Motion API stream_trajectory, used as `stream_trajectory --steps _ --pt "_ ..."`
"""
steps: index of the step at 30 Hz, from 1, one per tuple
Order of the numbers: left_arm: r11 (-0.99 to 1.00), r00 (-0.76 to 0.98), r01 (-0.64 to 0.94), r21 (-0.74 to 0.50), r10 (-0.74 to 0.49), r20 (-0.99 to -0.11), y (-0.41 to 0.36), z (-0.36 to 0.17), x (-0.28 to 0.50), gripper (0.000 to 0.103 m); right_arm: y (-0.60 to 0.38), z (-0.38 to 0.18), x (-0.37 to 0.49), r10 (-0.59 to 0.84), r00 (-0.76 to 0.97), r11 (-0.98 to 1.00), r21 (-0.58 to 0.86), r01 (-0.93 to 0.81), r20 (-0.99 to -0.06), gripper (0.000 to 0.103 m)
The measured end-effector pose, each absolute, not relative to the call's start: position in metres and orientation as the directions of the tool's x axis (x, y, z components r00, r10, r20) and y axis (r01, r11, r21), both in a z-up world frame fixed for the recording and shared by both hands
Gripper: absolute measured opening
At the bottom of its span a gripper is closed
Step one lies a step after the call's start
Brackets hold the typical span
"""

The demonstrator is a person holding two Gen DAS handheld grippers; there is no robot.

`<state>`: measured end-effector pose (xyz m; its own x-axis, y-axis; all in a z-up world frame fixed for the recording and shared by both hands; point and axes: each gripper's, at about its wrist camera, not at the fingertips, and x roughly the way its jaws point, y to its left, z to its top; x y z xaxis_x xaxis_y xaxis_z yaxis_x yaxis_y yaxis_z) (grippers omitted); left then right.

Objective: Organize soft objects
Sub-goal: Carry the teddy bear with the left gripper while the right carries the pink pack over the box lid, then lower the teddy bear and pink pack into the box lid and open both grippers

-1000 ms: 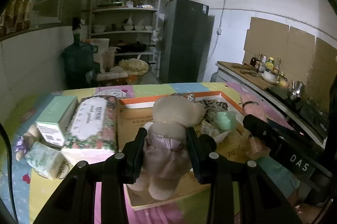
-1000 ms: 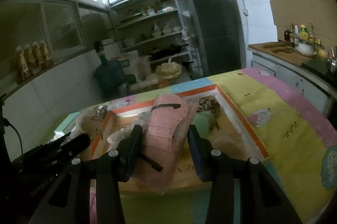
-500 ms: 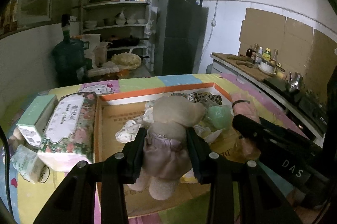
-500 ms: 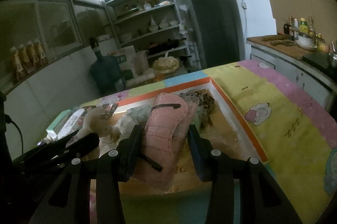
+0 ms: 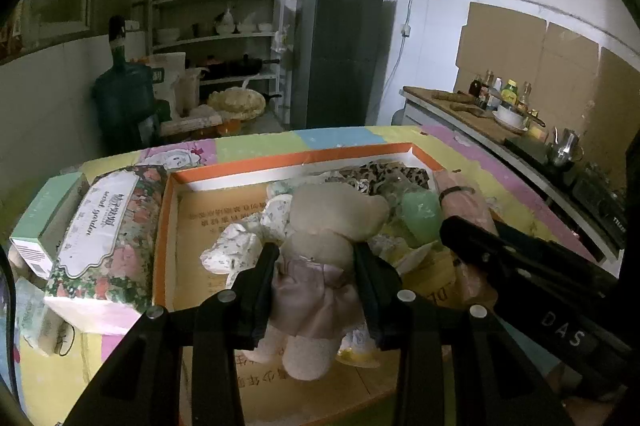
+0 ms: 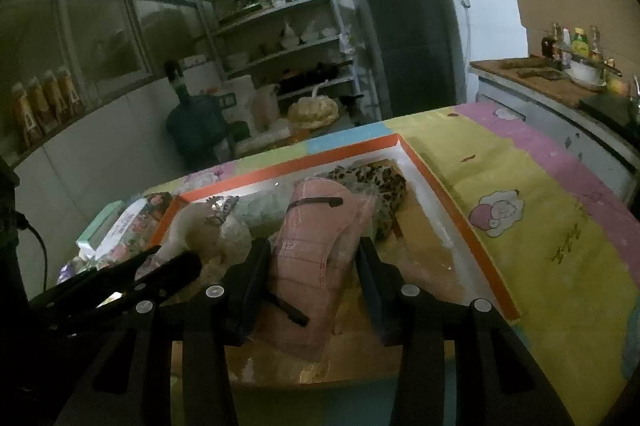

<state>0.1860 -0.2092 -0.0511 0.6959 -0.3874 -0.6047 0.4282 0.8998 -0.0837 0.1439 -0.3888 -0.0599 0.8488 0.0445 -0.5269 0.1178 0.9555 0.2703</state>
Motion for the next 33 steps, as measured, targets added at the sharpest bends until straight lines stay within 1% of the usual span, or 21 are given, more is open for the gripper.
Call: stream_trajectory --steps 8,23,27,29,33 --pt "0.898 0.683 0.431 -0.094 -0.392 -0.616 -0.214 -0.056 0.194 0.039 -0.394 -0.065 0.152 0.06 0.838 0.95 0.288 0.118 -0.543 0.045" --pt "0.896 0.668 0.429 -0.111 -0.397 -0.629 -0.216 -0.062 0.201 0.039 -0.391 -0.066 0.16 0.06 0.821 0.958 0.264 0.112 -0.567 0.046" --pt "0.896 0.666 0.429 -0.117 -0.401 -0.629 -0.215 -0.062 0.202 0.042 -0.391 -0.065 0.16 0.059 0.822 0.958 0.263 0.112 -0.567 0.046" --pt "0.895 0.663 0.429 -0.124 -0.405 -0.63 -0.215 -0.062 0.202 0.042 -0.391 -0.065 0.16 0.061 0.822 0.958 0.264 0.111 -0.566 0.048" --pt "0.894 0.662 0.432 -0.119 -0.404 -0.631 -0.216 -0.063 0.203 0.048 -0.391 -0.065 0.159 0.065 0.822 0.956 0.272 0.112 -0.566 0.048"
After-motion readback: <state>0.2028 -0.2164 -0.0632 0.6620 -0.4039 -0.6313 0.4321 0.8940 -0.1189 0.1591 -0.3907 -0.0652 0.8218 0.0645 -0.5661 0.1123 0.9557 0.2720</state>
